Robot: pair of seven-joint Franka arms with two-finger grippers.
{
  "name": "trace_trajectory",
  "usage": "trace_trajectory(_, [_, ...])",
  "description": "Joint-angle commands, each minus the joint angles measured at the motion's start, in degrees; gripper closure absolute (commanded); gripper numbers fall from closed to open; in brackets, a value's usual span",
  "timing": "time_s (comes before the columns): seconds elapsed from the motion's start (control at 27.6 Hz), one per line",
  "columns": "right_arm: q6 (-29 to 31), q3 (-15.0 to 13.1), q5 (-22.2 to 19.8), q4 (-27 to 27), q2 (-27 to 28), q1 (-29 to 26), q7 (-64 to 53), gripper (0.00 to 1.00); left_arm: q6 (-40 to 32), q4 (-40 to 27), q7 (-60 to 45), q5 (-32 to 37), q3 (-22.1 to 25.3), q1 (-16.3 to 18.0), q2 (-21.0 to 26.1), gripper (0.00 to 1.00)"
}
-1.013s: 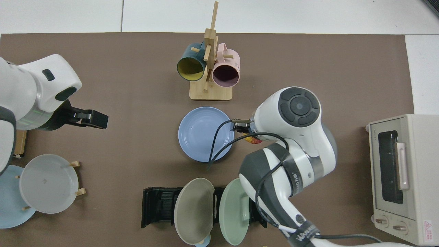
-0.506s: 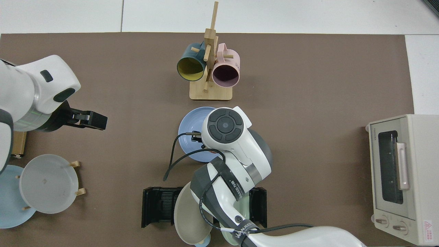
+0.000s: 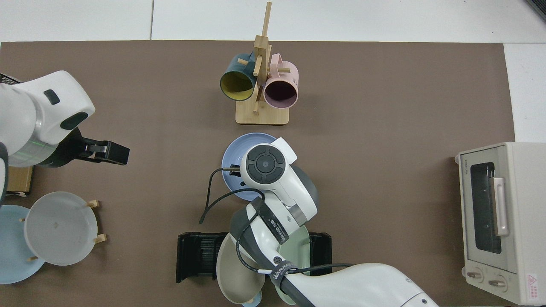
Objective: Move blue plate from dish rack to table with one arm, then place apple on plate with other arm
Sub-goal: 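Lower the apple onto the blue plate and open the right gripper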
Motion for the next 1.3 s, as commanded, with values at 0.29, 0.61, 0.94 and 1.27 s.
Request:
trace_trajectory(0.29, [0.3,-0.2,-1.9,1.2,0.8,0.2,0.7,0.01,-1.0,0.1,-0.1,0.4,0.4,0.2,-0.8,0.00])
trace_trajectory(0.61, [-6.0,0.6,-10.6,3.9,-1.5,1.1,-7.2,0.00,-0.9,0.1,0.0,0.4,0.8,0.2,-1.1,0.00])
trace_trajectory(0.94, [-15.9,0.9,-2.0,11.6,-2.3,-1.1,-7.6,0.00,-1.0,0.1,-0.1,0.4,1.2,0.2,-1.2,0.00])
trace_trajectory(1.27, [-17.0,0.5,4.7,9.4,-7.5,-7.7,-14.9,0.00,-1.0,0.1,0.0,0.4,1.2,0.2,-1.3,0.00])
